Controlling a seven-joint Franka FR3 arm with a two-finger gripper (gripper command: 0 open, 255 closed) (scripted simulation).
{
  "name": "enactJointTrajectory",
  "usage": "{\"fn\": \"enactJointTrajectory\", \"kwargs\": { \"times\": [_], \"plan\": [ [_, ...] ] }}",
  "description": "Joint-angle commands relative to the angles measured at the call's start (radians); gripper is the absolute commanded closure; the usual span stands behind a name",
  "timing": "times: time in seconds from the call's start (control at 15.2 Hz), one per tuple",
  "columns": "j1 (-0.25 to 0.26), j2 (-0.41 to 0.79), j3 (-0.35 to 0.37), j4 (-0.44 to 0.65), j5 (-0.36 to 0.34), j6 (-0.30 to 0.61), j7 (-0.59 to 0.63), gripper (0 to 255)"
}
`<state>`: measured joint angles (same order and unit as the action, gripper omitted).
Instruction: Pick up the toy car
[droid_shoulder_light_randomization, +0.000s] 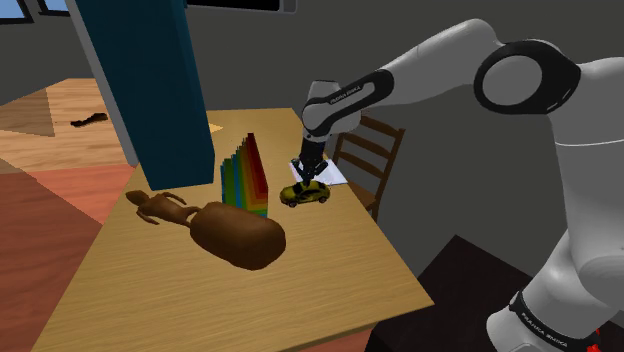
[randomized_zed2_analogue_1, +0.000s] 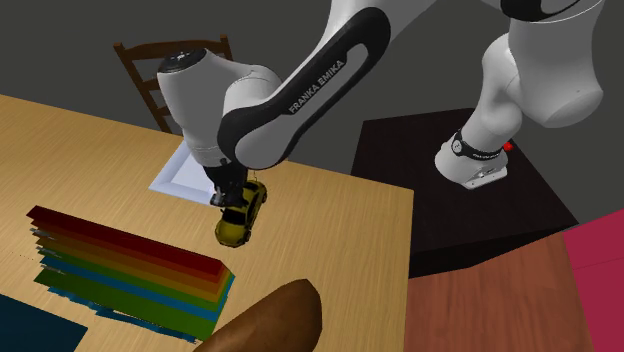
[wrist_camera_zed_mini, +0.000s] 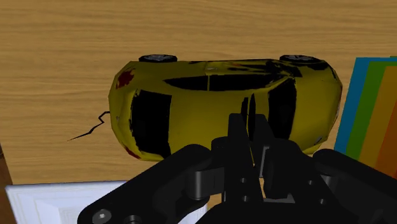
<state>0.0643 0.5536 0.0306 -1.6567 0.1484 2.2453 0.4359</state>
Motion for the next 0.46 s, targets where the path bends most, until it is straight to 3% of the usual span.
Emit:
{"fn": "enactJointTrajectory", "kwargs": {
  "times": [0.0, 0.4],
  "plan": [
    [0.001, -0.015, 0.0, 0.007, -0.002, -0.021, 0.005, 255],
    [0.001, -0.043, -0.002, 0.022, -0.005, -0.064, 0.011, 255]
  ]
}}
